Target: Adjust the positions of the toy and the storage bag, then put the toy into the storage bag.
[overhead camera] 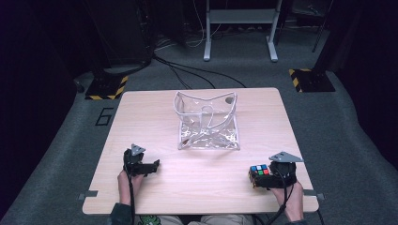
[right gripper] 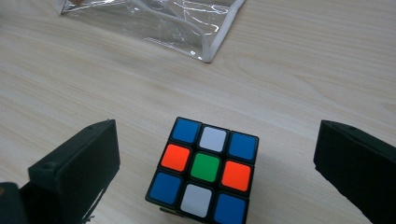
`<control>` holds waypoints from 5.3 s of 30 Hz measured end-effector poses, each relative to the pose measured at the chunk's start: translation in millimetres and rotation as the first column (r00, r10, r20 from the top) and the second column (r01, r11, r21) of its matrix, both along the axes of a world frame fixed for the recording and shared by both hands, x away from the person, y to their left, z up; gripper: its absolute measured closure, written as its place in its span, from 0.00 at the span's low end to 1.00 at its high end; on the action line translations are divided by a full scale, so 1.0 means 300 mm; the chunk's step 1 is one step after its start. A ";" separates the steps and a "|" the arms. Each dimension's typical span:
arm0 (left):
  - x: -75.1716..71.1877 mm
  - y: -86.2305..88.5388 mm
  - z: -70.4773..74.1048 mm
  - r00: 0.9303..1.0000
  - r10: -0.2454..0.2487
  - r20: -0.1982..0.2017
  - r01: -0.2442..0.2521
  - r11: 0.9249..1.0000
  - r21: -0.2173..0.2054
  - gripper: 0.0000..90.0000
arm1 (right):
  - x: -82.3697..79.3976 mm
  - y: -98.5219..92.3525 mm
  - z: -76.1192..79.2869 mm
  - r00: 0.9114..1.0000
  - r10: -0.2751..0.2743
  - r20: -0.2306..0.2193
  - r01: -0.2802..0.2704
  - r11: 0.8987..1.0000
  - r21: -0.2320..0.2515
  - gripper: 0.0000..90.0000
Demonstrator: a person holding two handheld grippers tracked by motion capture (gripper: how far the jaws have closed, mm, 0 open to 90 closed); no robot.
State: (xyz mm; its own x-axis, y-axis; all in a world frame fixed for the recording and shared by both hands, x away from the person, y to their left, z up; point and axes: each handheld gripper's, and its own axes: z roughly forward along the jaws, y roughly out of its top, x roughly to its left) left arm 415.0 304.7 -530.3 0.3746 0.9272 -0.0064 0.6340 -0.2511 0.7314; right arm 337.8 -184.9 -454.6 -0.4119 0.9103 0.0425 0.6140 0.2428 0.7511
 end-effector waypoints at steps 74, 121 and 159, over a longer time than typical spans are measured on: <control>0.000 0.001 0.000 1.000 -0.002 -0.001 0.002 1.000 0.001 0.08 | 0.030 0.026 -0.083 0.996 0.000 -0.084 -0.007 0.997 -0.081 0.37; 0.000 0.000 0.000 1.000 -0.008 -0.001 0.008 1.000 0.000 0.08 | 0.148 0.123 0.115 0.993 0.111 -0.033 -0.114 0.983 -0.141 0.37; 0.001 0.000 0.000 1.000 -0.008 -0.001 0.008 1.000 0.000 0.08 | 0.223 0.173 0.250 0.983 0.182 0.005 -0.179 0.972 -0.154 0.37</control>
